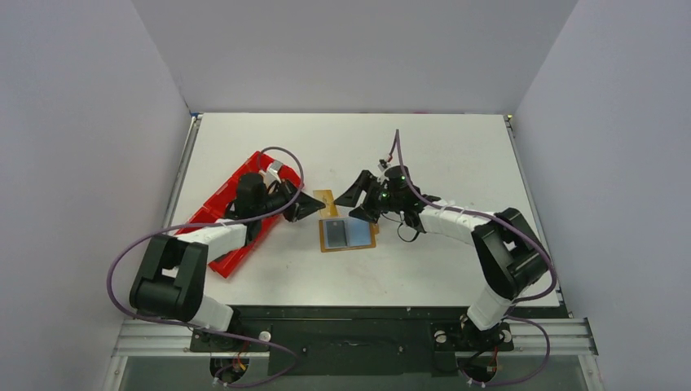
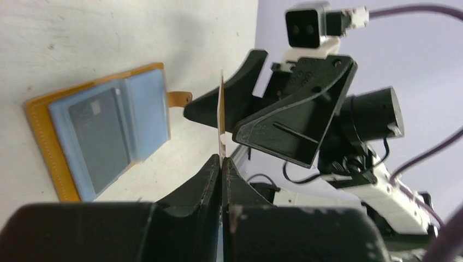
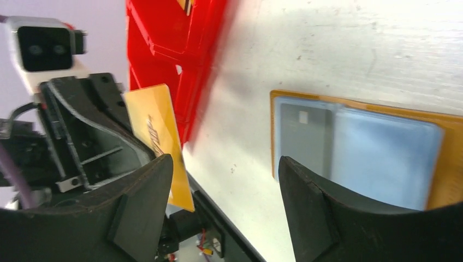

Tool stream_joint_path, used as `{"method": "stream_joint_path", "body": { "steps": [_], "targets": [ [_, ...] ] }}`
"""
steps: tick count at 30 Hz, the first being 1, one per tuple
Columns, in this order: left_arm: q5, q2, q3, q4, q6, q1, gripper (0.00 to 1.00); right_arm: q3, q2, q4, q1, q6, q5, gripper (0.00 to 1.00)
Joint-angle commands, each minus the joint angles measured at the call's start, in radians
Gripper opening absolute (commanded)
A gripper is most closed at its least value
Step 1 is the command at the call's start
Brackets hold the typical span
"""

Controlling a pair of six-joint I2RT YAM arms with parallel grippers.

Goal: Take the credit cards out of the card holder
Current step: Remove the credit card from the card holder, then place the credit card in the storage box.

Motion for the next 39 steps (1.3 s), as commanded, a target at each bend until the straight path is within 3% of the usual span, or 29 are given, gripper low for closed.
{"method": "stream_joint_path", "body": {
  "steps": [1,7,11,18,25,33,39],
  "targets": [
    [-0.164,-0.137,0.120,-0.316,0.229,0.006,0.00,0.045,-0.118,-0.167,0.001,-0.136,0.161,0.67],
    [-0.379,-0.168,0.241,-0.646,0.338,0.043,0.00,0.052,-0.184,-0.325,-0.002,-0.209,0.324,0.67],
    [-0.511,-0.114,0.337,-0.751,0.378,0.076,0.00,0.025,-0.244,-0.363,0.000,-0.263,0.405,0.67],
    [-0.629,0.012,0.467,-0.791,0.367,0.153,0.00,0.007,-0.336,-0.432,0.010,-0.345,0.525,0.70],
    [-0.736,0.082,0.470,-0.724,0.298,0.202,0.00,0.021,-0.386,-0.485,0.017,-0.390,0.563,0.71],
    [-0.794,0.161,0.470,-0.631,0.262,0.223,0.00,0.033,-0.394,-0.519,0.039,-0.401,0.621,0.71],
    [-0.755,0.225,0.474,-0.555,0.244,0.230,0.02,0.042,-0.399,-0.534,0.048,-0.401,0.638,0.71]
  ]
}}
